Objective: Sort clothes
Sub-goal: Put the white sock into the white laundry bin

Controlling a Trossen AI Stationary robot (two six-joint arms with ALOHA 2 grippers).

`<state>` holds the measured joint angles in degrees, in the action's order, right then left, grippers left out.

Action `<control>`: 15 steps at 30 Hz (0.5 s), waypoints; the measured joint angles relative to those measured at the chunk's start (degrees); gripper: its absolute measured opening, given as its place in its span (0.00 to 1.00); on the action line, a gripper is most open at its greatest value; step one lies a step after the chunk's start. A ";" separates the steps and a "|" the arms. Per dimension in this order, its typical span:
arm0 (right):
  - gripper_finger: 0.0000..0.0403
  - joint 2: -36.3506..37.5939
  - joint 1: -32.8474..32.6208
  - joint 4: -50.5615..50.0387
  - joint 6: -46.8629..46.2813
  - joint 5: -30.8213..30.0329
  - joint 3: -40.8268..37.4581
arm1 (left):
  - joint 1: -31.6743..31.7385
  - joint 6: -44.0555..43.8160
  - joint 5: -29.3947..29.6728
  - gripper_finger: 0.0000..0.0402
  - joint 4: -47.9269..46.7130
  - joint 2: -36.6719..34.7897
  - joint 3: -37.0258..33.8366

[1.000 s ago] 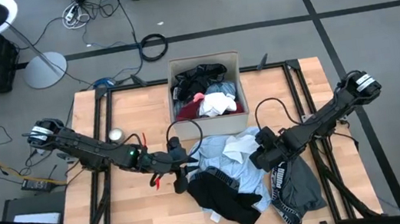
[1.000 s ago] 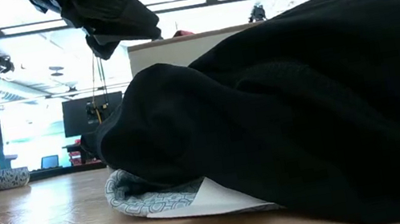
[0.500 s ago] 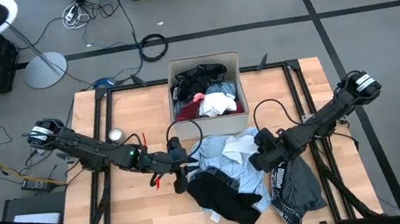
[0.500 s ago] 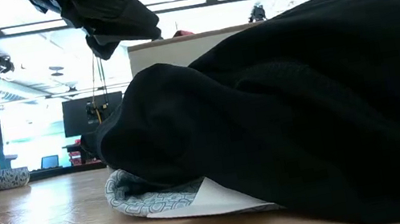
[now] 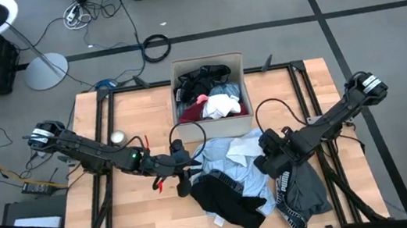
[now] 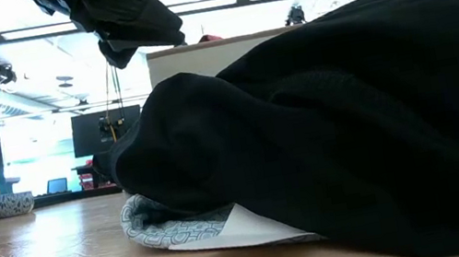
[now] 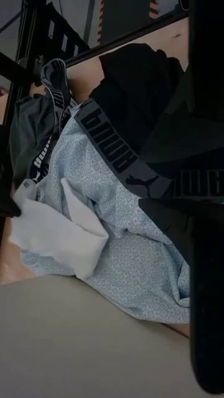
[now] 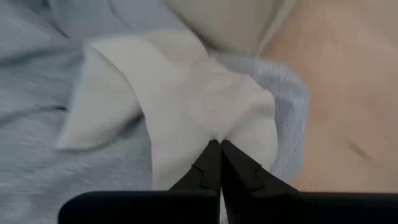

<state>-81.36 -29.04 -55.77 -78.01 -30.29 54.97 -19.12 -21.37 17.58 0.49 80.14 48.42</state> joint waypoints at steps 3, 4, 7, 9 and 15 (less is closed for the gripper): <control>0.00 0.00 -0.17 -2.76 2.19 -2.76 3.58 | 0.01 0.00 0.00 0.27 0.00 0.00 0.00; 0.00 0.00 -0.13 -3.67 3.21 -3.69 5.15 | -0.01 0.00 0.00 0.27 -0.01 0.00 0.00; 0.00 0.00 0.55 -5.57 7.86 -7.40 10.40 | 0.01 0.56 0.02 0.27 -0.30 0.00 0.00; 0.00 0.00 1.36 -6.07 12.09 -9.77 14.24 | -0.05 2.54 1.12 0.27 -0.57 0.00 0.00; 0.00 0.00 7.10 -3.17 29.39 -12.07 25.45 | 0.07 5.60 4.46 0.27 2.01 0.00 -1.46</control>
<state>-81.36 -21.94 -58.94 -48.62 -42.36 80.42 -19.05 -15.76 22.04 2.50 80.14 46.96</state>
